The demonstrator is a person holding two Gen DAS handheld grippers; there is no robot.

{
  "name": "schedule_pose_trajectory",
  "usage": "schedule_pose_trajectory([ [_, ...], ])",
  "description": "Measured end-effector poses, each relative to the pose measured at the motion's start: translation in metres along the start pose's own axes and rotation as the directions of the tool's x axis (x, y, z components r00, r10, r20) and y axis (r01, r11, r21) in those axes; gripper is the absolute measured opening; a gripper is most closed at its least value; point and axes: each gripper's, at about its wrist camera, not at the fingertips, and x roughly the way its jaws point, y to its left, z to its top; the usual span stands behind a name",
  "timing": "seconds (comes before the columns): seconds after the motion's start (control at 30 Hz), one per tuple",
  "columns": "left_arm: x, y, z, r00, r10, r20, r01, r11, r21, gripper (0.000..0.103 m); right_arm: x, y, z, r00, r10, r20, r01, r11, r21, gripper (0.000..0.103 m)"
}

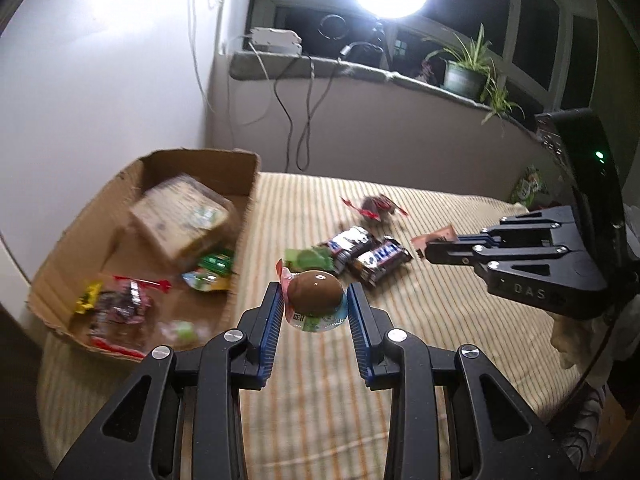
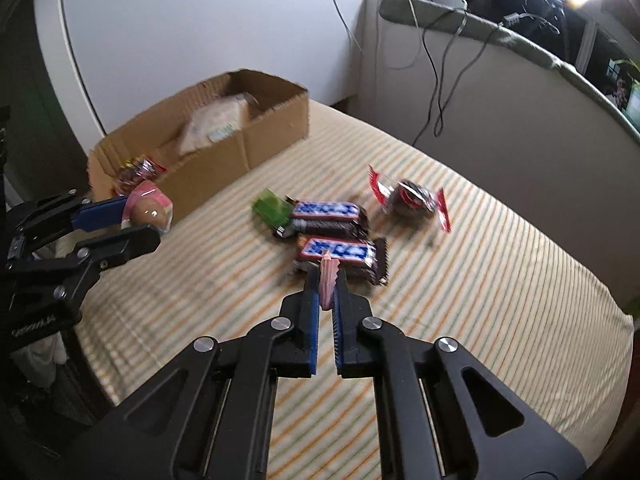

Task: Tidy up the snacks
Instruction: 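Carry egg chocolate into box with left tool while right tool drops pink packet there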

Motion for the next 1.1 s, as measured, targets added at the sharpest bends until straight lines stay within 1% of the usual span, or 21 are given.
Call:
schedule_pose_trajectory([
  [0.27, -0.015, 0.034, 0.010, 0.998, 0.056, 0.039, -0.055, 0.998, -0.029, 0.031, -0.002, 0.025, 0.027, 0.999, 0.031, 0.037, -0.030, 0.999, -0.031, 0.005],
  [0.4, -0.020, 0.053, 0.014, 0.994, 0.093, 0.053, -0.090, 0.995, -0.047, 0.031, 0.001, 0.034, 0.041, 0.998, 0.038, 0.050, -0.036, 0.998, -0.043, 0.005],
  [0.57, -0.020, 0.073, 0.014, 0.991, 0.120, 0.058, -0.115, 0.990, -0.078, 0.031, 0.013, 0.046, 0.060, 0.997, 0.050, 0.061, -0.047, 0.997, -0.054, 0.005],
  [0.8, -0.015, 0.092, 0.016, 0.989, 0.137, 0.057, -0.131, 0.987, -0.091, 0.031, 0.032, 0.060, 0.086, 0.995, 0.077, 0.066, -0.072, 0.995, -0.070, 0.005],
  [1.1, -0.003, 0.109, 0.018, 0.989, 0.143, 0.045, -0.138, 0.985, -0.108, 0.031, 0.060, 0.072, 0.123, 0.994, 0.078, 0.073, -0.070, 0.993, -0.097, 0.005],
])
